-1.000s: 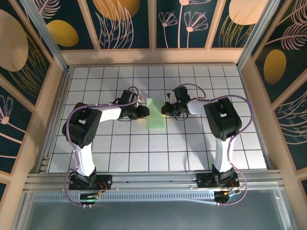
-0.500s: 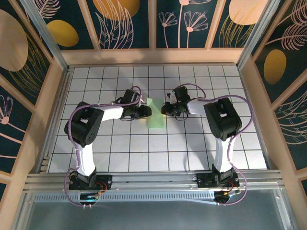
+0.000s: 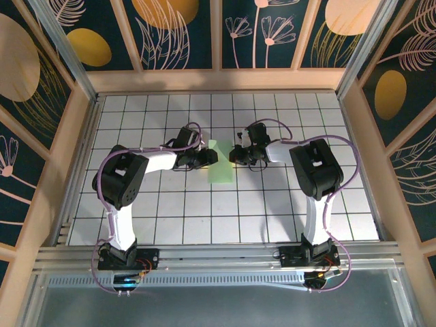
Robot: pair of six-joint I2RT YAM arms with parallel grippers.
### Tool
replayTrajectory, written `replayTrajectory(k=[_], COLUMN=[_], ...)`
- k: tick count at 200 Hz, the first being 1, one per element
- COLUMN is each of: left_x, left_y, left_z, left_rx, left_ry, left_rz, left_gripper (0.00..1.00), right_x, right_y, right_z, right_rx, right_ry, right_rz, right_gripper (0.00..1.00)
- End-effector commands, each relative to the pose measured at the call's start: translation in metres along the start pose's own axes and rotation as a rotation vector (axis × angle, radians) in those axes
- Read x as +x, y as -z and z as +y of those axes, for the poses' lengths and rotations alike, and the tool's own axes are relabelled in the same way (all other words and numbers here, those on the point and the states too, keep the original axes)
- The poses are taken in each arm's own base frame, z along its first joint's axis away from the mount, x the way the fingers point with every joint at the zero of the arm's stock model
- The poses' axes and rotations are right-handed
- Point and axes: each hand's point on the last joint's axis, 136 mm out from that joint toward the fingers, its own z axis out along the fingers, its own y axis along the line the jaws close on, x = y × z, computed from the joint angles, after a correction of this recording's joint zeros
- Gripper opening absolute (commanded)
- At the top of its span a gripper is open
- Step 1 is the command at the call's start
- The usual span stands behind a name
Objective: Fold a paper plane with a square sheet of paper (fold left side to right side)
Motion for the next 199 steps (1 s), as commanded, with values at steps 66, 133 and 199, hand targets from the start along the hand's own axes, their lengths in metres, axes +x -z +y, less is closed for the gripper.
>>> replayTrajectory(k=[66,133,199], left_x=[-0.045,-0.05,-0.043], left_y=[0.004,-0.014,-0.009], left_z=[0.015,0.014,0.012], left_rx=[-0.099,-0.076,-0.072], left_ry=[0.017,0.01,0.013], left_rz=[-0.094,-0.067,-0.047], left_gripper=[0.48,0.44,0.39], right_x=[0.021,0.022,0.023], right_y=[-0.006,-0.004,-0.003], right_z=[-0.033,-0.032,-0.033], right_rx=[0.113,0.112,0.115], right_ry=[-0.017,-0.012,-0.014], right_rz=[0.042,0.04,0.037], right_gripper=[0.0,0.0,0.0])
